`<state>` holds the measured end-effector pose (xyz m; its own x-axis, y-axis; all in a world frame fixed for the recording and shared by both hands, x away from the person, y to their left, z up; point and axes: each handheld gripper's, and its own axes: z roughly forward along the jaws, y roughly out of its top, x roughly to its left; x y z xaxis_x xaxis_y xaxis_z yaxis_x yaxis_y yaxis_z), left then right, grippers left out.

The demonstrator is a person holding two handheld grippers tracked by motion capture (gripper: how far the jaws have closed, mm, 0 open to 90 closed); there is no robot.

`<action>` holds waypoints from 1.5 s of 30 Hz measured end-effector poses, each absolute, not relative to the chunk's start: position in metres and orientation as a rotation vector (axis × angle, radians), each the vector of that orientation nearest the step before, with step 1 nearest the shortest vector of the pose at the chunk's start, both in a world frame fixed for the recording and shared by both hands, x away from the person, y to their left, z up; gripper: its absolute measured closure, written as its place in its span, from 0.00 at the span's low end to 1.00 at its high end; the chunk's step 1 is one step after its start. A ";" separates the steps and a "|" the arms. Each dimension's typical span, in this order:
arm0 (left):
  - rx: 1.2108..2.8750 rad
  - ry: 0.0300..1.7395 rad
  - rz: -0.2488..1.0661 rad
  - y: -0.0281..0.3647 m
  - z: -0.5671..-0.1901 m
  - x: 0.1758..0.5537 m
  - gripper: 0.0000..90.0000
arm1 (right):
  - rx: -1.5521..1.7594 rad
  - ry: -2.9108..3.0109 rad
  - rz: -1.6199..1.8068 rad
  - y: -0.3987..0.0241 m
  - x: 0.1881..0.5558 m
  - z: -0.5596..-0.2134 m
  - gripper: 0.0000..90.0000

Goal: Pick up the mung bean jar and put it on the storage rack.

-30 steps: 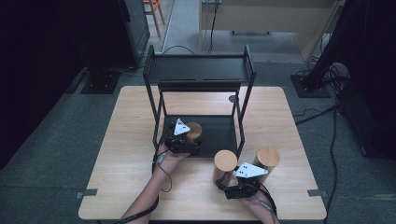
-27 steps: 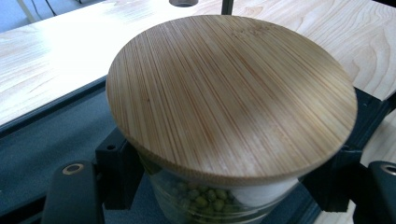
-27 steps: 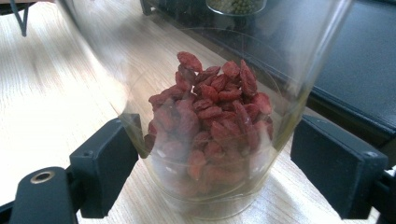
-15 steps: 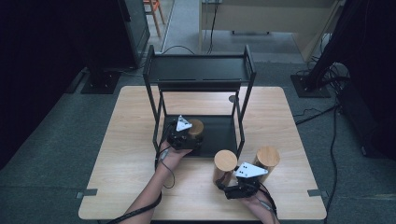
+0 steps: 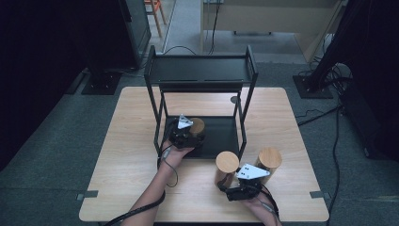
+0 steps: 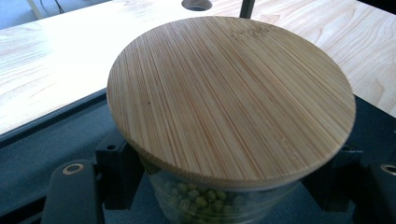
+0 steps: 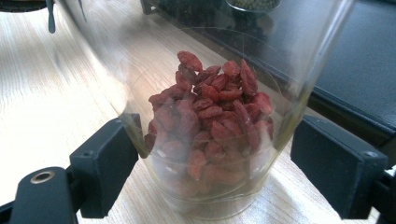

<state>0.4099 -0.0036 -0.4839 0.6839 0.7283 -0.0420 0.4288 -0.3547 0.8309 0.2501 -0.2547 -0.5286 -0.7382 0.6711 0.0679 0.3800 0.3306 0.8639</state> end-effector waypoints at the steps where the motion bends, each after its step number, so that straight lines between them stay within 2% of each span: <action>1: 2.000 0.894 0.424 -0.003 -0.484 0.410 0.29 | 0.942 2.297 1.367 -0.255 0.250 -0.529 0.17; 45: 2.022 0.923 0.469 -0.014 -0.492 0.434 0.28 | 0.933 2.309 1.355 -0.254 0.250 -0.529 0.17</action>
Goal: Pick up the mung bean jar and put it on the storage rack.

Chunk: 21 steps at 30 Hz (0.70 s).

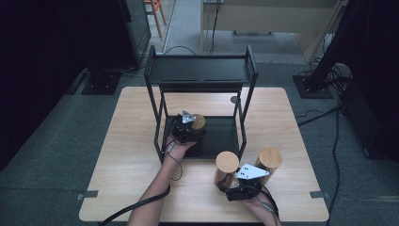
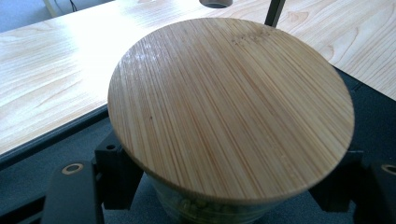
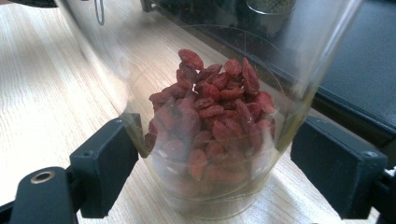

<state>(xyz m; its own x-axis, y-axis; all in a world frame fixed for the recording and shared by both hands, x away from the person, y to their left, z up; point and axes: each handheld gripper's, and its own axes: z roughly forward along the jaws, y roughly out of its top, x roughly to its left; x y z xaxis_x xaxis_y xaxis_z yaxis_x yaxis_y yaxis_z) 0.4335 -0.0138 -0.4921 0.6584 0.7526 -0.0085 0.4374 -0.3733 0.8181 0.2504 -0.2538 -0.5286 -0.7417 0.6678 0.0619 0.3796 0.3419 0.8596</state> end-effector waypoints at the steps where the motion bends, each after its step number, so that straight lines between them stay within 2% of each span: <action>1: 2.022 0.923 0.469 -0.014 -0.492 0.434 0.28 | 0.933 2.310 1.354 -0.254 0.250 -0.529 0.17; 4: 2.050 0.937 0.470 -0.015 -0.496 0.434 0.24 | 0.932 2.309 1.352 -0.254 0.250 -0.529 0.17; 21: 2.019 0.964 0.461 -0.011 -0.500 0.424 0.22 | 0.932 2.311 1.351 -0.253 0.250 -0.529 0.17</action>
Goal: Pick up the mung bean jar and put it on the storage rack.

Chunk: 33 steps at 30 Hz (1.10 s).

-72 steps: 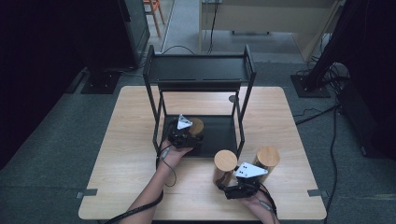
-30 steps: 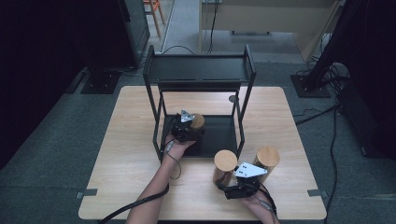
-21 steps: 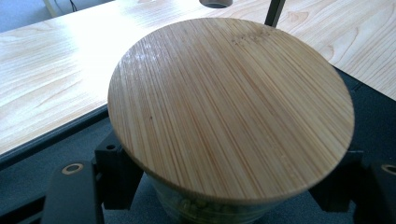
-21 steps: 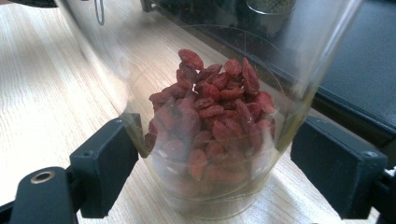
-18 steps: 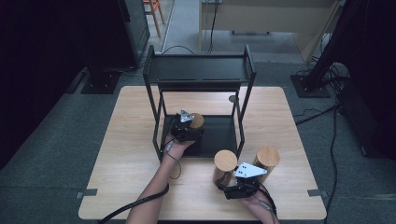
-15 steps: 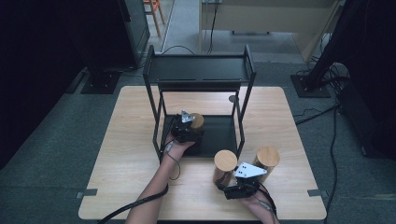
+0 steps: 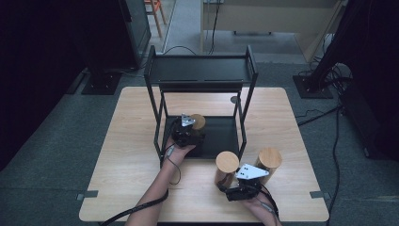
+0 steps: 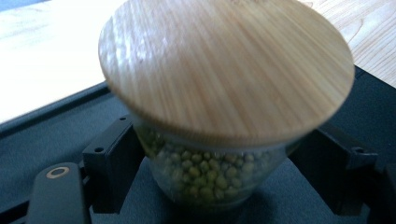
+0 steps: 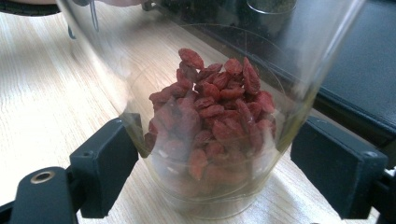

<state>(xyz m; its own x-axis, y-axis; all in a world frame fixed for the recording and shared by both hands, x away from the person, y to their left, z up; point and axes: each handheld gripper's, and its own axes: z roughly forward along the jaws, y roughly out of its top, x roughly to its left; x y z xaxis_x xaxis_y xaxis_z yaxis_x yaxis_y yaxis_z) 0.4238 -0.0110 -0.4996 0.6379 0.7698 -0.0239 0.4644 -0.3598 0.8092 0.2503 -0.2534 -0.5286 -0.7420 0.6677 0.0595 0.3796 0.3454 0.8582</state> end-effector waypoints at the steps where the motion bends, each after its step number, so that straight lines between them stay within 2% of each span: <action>1: 2.020 0.966 0.461 -0.010 -0.499 0.423 0.22 | 0.931 2.311 1.350 -0.253 0.250 -0.529 0.17; 11: 1.999 0.942 0.503 -0.005 -0.501 0.410 0.22 | 0.934 2.311 1.350 -0.253 0.250 -0.529 0.17; 33: 2.006 0.992 0.468 0.002 -0.508 0.396 0.22 | 0.948 2.302 1.362 -0.255 0.251 -0.529 0.17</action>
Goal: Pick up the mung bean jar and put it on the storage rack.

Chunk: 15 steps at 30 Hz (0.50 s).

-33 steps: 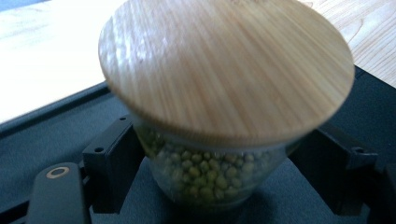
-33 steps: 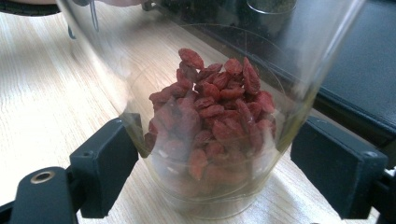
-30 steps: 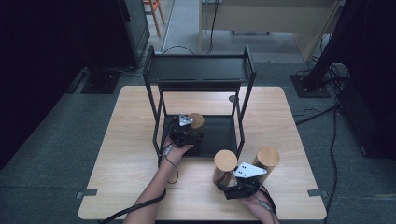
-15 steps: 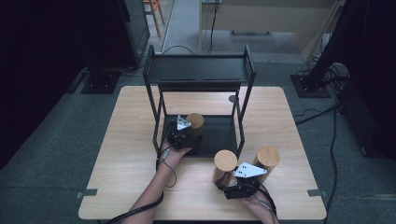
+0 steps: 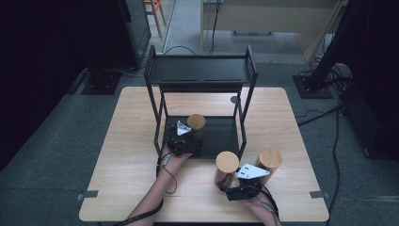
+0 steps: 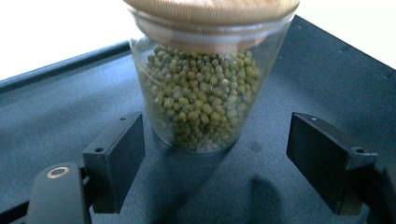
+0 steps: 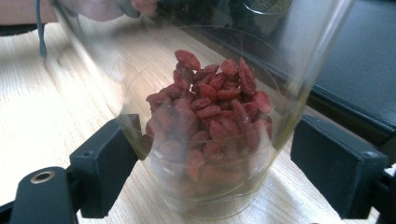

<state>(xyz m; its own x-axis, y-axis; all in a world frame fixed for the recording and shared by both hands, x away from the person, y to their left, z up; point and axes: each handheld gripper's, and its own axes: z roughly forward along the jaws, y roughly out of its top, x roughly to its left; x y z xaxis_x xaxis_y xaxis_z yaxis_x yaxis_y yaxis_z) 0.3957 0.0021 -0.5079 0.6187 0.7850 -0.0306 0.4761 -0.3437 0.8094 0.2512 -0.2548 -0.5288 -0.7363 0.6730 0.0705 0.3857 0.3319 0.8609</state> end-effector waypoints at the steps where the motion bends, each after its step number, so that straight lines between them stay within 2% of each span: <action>1: 2.006 0.992 0.468 0.002 -0.508 0.396 0.22 | 0.948 2.302 1.362 -0.255 0.251 -0.529 0.17; 15: 2.001 0.978 0.476 0.007 -0.513 0.384 0.22 | 0.949 2.302 1.363 -0.254 0.251 -0.529 0.17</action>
<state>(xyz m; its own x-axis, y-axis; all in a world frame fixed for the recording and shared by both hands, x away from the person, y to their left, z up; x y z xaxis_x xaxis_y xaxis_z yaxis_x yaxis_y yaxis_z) 0.3844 0.0071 -0.5129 0.6239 0.7811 -0.0232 0.4630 -0.3455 0.8163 0.2509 -0.2543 -0.5287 -0.7362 0.6730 0.0720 0.3867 0.3310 0.8608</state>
